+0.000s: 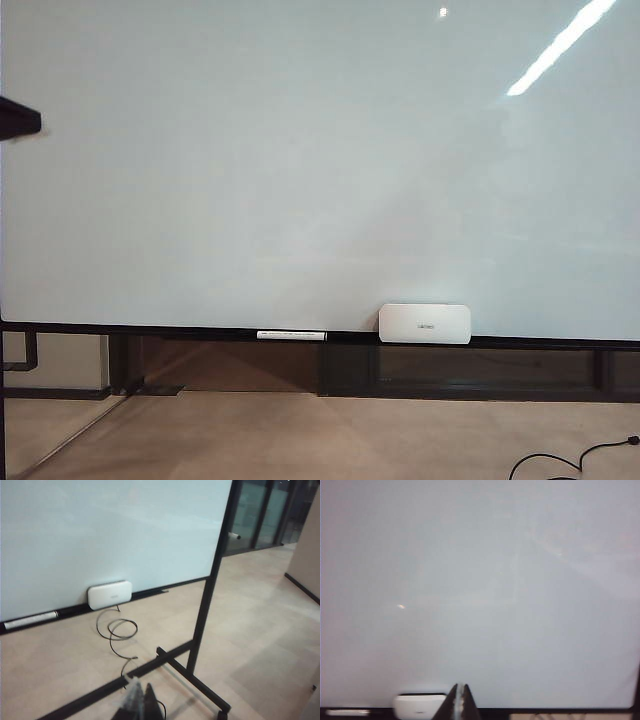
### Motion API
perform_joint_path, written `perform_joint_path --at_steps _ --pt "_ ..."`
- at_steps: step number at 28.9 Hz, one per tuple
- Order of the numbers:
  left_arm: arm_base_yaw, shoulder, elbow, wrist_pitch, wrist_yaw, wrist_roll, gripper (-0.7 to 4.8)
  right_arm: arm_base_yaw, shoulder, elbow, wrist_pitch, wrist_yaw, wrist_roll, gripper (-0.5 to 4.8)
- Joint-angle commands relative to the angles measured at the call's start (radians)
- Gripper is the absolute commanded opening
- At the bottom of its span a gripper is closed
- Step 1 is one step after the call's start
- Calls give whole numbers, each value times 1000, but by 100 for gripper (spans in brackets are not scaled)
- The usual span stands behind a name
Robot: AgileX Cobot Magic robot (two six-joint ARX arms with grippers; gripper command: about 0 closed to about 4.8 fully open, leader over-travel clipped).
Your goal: Reach to the right to find the marker pen, pick it up, and write the number 15 on the whiteboard.
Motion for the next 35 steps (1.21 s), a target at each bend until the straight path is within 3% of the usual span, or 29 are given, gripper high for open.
perform_joint_path --at_steps 1,4,8,10,15,19,22,24,31,35 --pt "-23 4 3 57 -32 2 -6 0 94 80 91 12 -99 -1" --pt "-24 4 2 66 -61 -8 -6 0 159 143 182 13 -171 -1" --pt "-24 4 2 74 -107 -68 -6 -34 251 247 163 31 -223 -1" --pt "-24 4 2 82 -85 -73 -6 -66 291 283 145 19 -247 -1" --pt "-24 4 2 83 25 -58 -6 -177 413 335 123 5 -252 -1" --pt "-24 9 2 158 22 -66 -1 -326 564 334 217 -13 -234 -1" --pt "-24 44 2 199 -50 -88 0 -437 700 335 312 -63 -167 -1" --pt "-24 65 2 169 -67 -93 -1 -459 750 335 328 -62 -158 0" --pt "-25 96 3 164 -197 -117 -3 -531 925 335 395 -89 -240 -1" --pt "-25 97 2 165 -230 -45 -5 -567 967 335 398 -166 -242 -1"
